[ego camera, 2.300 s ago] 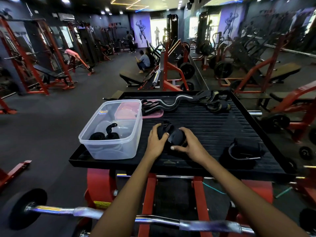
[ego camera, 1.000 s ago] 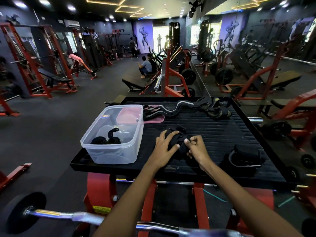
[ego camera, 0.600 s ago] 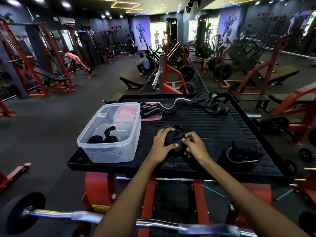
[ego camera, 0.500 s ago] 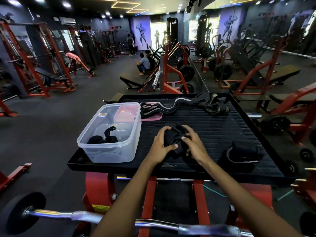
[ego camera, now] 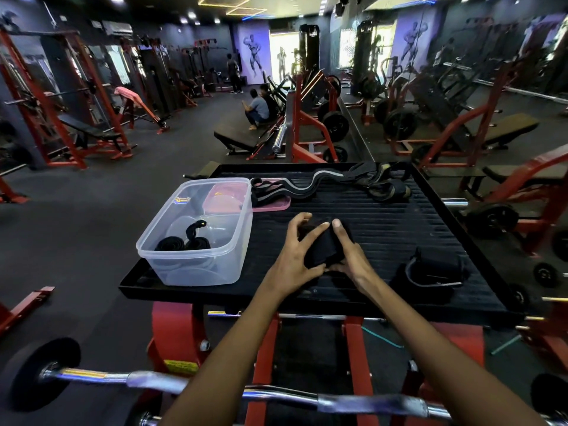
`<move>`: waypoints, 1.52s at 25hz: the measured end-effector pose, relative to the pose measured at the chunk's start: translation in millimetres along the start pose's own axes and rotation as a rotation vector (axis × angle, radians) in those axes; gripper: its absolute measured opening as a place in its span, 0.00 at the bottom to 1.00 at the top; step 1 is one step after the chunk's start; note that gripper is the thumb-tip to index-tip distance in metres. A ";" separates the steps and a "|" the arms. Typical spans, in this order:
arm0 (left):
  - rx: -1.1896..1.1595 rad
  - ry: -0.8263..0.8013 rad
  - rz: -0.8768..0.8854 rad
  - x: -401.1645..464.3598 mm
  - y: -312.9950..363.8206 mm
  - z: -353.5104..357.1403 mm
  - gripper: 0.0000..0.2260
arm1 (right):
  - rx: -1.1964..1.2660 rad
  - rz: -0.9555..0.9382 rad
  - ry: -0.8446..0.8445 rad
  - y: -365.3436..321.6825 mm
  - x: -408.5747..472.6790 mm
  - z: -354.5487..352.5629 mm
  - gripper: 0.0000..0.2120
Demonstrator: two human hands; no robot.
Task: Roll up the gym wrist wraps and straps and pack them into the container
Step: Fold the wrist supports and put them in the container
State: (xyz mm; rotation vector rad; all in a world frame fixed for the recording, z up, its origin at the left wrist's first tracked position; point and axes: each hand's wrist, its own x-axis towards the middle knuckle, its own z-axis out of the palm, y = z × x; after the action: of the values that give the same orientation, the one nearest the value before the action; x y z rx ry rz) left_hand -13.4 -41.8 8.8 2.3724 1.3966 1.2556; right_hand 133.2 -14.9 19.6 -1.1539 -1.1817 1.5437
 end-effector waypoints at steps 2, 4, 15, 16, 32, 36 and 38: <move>0.029 -0.009 0.051 0.7 -2.6 1.5 0.35 | 0.094 0.000 -0.051 -1.3 -2.0 -3.0 0.29; -0.039 -0.052 0.011 -0.3 -5.3 2.0 0.36 | 0.185 -0.004 -0.052 -2.2 -1.7 -4.6 0.21; -1.200 -0.024 -0.932 5.8 1.4 -8.0 0.14 | 0.250 -0.152 -0.128 0.1 -1.7 3.0 0.12; -1.237 0.014 -0.927 5.3 0.9 -8.9 0.12 | 0.234 -0.143 -0.152 0.1 -1.3 1.5 0.12; -0.712 -0.165 -0.700 -2.4 -0.2 -0.1 0.26 | 0.052 -0.044 -0.041 5.9 5.9 -4.9 0.12; -0.782 -0.196 -0.775 0.6 4.3 -4.4 0.28 | -0.013 -0.034 -0.032 5.9 4.0 -2.2 0.15; -0.842 -0.184 -0.786 -1.5 4.3 -5.8 0.29 | -0.042 -0.036 -0.017 2.9 0.3 1.2 0.15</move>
State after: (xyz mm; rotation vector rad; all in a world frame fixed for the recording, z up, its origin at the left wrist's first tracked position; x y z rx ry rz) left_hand -14.9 -47.0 13.7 1.1705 1.1946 1.0393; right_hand 131.7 -15.4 16.9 -1.1427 -1.2450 1.5110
